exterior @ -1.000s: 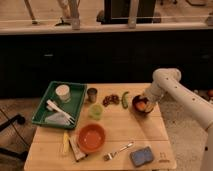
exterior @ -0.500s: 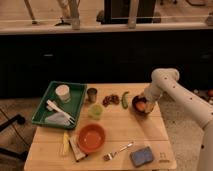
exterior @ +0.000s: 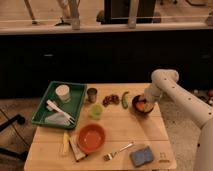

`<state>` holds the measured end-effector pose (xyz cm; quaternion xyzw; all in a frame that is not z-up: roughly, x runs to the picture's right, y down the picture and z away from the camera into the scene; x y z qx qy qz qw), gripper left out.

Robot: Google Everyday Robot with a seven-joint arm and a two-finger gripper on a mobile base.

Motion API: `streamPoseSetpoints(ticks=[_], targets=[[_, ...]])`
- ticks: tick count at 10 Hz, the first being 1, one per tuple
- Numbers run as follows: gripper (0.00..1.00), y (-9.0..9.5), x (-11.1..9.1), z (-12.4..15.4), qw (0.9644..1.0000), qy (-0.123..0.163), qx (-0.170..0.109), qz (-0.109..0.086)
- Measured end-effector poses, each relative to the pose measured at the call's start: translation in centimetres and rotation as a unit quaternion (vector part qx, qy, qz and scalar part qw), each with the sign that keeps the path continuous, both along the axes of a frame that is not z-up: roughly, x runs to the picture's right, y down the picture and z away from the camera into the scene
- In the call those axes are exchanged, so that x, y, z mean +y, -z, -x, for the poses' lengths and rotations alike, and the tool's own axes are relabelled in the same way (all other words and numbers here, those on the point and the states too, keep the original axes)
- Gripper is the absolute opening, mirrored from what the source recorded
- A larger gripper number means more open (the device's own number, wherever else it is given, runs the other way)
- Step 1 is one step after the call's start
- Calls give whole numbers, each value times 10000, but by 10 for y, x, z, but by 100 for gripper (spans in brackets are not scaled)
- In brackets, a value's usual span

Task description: Place apple in table surface

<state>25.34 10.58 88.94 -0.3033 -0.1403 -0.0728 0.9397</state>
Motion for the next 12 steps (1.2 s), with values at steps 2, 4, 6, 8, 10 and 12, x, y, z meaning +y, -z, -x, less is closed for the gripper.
streamPoseSetpoints(ticks=[2,4,6,8,10,12], targets=[[24,-1,1,-4,10000,-35,-23,-10],[3,-1,0,-4,10000,-32,-55,-34],[0,1,0,-5,10000,-23,-71,-37],[0,3,-1,-6,9999,-14,-82,-58],[0,5,-2,-6,9999,-11,-83,-82],[0,8,-5,-6,9999,0,-84,-122]])
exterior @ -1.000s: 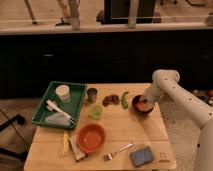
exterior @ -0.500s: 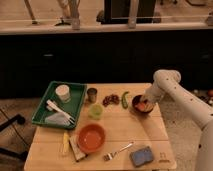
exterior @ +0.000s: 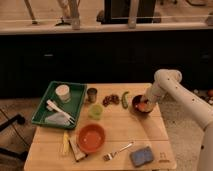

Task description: Place apple in table surface

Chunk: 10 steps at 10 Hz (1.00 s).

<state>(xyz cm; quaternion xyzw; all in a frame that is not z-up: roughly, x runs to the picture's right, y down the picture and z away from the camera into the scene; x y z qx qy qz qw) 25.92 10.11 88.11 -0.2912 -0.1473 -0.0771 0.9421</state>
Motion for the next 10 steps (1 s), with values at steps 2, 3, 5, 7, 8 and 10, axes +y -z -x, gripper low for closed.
streamPoseSetpoints(ticks=[2,3,5,7,8,10], targets=[[0,5,-4,1,10000,5,4,-52],[0,6,-6,2,10000,8,4,-76],[0,16,-17,4,9998,20,-14,-198],[0,27,-29,7,9995,47,-34,-319],[0,35,-37,9,9992,58,-52,-396],[0,50,-52,13,9984,108,-91,-551]])
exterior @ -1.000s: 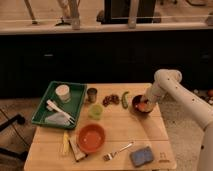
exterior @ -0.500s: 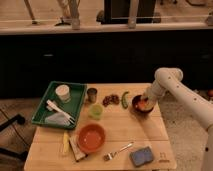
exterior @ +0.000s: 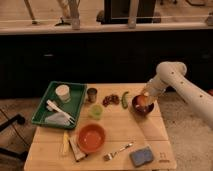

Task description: Place apple in table surface

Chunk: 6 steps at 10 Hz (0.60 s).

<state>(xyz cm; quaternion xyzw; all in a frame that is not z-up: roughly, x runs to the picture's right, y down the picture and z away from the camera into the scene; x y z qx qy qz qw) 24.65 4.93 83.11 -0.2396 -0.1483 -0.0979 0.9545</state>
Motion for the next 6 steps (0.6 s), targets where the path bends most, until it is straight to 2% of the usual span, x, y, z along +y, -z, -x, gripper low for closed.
streamPoseSetpoints(ticks=[6], targets=[[0,41,-35,8,9988,101,-89,-473]])
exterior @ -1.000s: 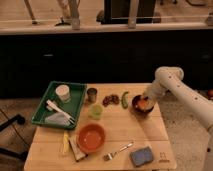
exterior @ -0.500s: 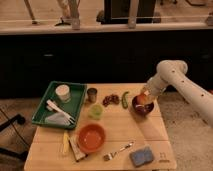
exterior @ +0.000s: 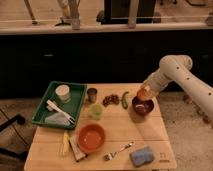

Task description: Place apple in table surface

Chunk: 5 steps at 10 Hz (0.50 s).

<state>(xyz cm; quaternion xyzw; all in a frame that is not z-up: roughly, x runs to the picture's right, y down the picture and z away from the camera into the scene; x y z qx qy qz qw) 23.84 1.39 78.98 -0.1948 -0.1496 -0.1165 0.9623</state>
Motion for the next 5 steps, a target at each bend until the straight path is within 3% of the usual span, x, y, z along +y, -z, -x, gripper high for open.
streamPoseSetpoints(ticks=[5], targets=[[0,27,-10,3,9996,40,-78,-250]])
